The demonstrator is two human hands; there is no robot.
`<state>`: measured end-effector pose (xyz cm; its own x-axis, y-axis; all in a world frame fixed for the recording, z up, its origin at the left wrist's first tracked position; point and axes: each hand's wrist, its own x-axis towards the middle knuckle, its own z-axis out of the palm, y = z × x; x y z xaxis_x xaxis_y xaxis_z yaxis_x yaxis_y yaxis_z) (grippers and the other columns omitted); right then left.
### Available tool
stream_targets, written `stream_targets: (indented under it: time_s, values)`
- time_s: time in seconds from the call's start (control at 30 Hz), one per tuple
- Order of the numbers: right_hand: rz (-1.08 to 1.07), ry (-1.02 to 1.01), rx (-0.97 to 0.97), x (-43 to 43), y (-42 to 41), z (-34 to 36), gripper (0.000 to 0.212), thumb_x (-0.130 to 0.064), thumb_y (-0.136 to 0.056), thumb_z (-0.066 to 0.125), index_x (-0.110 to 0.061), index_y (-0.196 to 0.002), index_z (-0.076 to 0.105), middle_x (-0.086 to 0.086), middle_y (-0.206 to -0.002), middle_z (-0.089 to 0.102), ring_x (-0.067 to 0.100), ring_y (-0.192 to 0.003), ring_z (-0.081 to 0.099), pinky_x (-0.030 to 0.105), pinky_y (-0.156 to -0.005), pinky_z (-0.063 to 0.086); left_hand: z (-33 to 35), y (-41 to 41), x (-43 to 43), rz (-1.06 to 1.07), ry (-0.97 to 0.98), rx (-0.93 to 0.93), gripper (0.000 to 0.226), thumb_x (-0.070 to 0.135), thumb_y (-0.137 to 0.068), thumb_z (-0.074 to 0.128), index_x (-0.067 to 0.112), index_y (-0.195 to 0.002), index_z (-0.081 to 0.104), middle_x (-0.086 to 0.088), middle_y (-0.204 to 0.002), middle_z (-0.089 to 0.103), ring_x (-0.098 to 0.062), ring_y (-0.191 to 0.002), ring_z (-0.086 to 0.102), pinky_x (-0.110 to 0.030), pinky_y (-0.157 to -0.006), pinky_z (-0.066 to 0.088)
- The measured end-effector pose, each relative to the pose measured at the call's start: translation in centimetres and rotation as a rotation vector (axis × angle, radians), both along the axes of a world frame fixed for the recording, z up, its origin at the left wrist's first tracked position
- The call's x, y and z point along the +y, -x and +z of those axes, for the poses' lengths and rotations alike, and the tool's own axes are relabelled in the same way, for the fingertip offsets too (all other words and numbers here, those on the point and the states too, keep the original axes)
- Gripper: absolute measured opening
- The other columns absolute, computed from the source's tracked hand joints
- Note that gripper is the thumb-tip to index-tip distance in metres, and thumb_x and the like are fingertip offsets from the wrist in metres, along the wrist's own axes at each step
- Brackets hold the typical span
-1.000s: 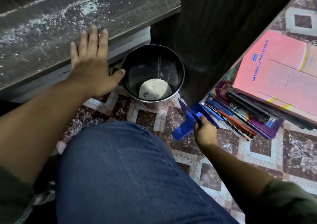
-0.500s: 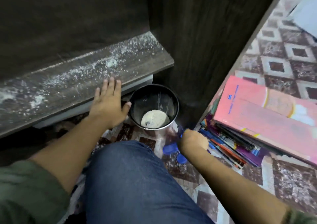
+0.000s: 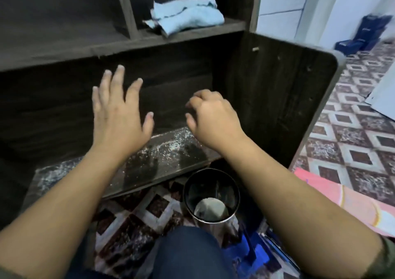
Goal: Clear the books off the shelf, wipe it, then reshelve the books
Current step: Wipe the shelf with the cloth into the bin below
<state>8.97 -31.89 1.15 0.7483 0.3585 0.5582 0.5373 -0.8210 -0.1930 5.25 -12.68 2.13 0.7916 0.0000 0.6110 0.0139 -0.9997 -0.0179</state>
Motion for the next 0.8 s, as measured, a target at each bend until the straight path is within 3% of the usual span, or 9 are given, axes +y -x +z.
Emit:
stream_targets:
  time_s: [0.2, 0.33, 0.43, 0.5, 0.6, 0.7, 0.8]
  values:
    - [-0.026, -0.006, -0.238, 2.0, -5.3, 7.9, 0.039, -0.017, -0.077, 0.063, -0.010, -0.116, 0.061, 0.014, -0.123, 0.052, 0.035, -0.111, 0.048, 0.042, -0.084, 0.043, 4.3, -2.4, 1.2, 0.059, -0.043, -0.028, 0.087, 0.033, -0.084, 0.064, 0.006, -0.152, 0.017, -0.018, -0.161, 0.004, -0.033, -0.148, -0.002, -0.050, -0.119, 0.001]
    - [-0.078, -0.041, -0.347, 2.7, -8.6, 10.9, 0.049, -0.010, -0.072, 0.054, -0.011, -0.121, 0.055, 0.016, -0.135, 0.047, 0.036, -0.122, 0.044, 0.042, -0.093, 0.038, 4.6, -3.0, 1.4, 0.071, -0.012, -0.030, 0.093, 0.033, -0.080, 0.066, 0.006, -0.153, 0.016, -0.017, -0.158, 0.017, -0.033, -0.148, 0.006, -0.050, -0.119, 0.004]
    - [-0.094, 0.099, -0.196, 2.7, -10.7, 12.6, 0.061, -0.018, -0.080, 0.048, -0.020, -0.140, 0.039, 0.012, -0.154, 0.026, 0.033, -0.145, 0.016, 0.049, -0.116, 0.014, 4.6, -2.9, 1.4, 0.047, 0.030, -0.041, 0.094, 0.029, -0.076, 0.068, 0.008, -0.153, 0.018, -0.015, -0.158, 0.020, -0.032, -0.148, 0.007, -0.051, -0.119, 0.005]
    - [-0.106, 0.187, -0.008, 2.5, -11.8, 13.5, 0.066, -0.027, -0.084, 0.044, -0.028, -0.148, 0.026, 0.010, -0.157, 0.022, 0.030, -0.147, 0.009, 0.055, -0.117, 0.002, 4.6, -2.7, 1.4, 0.036, 0.049, -0.026, 0.096, 0.027, -0.074, 0.069, 0.009, -0.153, 0.017, -0.013, -0.159, 0.017, -0.031, -0.149, 0.005, -0.051, -0.119, 0.006]
    - [-0.156, 0.234, 0.120, 2.4, -11.2, 14.3, 0.062, -0.034, -0.087, 0.044, -0.032, -0.147, 0.027, 0.011, -0.144, 0.039, 0.033, -0.135, 0.030, 0.059, -0.109, 0.019, 4.8, -2.4, 1.7, 0.020, 0.040, 0.010, 0.097, 0.027, -0.075, 0.068, 0.011, -0.155, 0.014, -0.012, -0.160, 0.014, -0.029, -0.149, 0.003, -0.051, -0.119, 0.006]
    - [-0.248, 0.246, -0.094, 3.0, -8.6, 13.4, 0.056, -0.028, -0.086, 0.050, -0.033, -0.140, 0.038, 0.012, -0.132, 0.046, 0.035, -0.123, 0.038, 0.050, -0.096, 0.032, 5.0, -1.9, 2.1, -0.012, 0.026, 0.016, 0.093, 0.027, -0.079, 0.065, 0.011, -0.155, 0.014, -0.011, -0.162, 0.009, -0.028, -0.150, 0.002, -0.049, -0.120, 0.004]
    - [-0.355, 0.056, -0.320, 3.9, -5.5, 9.4, 0.054, -0.017, -0.085, 0.047, -0.036, -0.136, 0.046, 0.012, -0.117, 0.053, 0.036, -0.105, 0.048, 0.042, -0.077, 0.035, 3.6, -0.5, 2.4, -0.043, 0.074, -0.029, 0.081, 0.024, -0.083, 0.060, 0.008, -0.153, 0.023, -0.013, -0.161, 0.016, -0.028, -0.148, 0.015, -0.047, -0.120, 0.005]
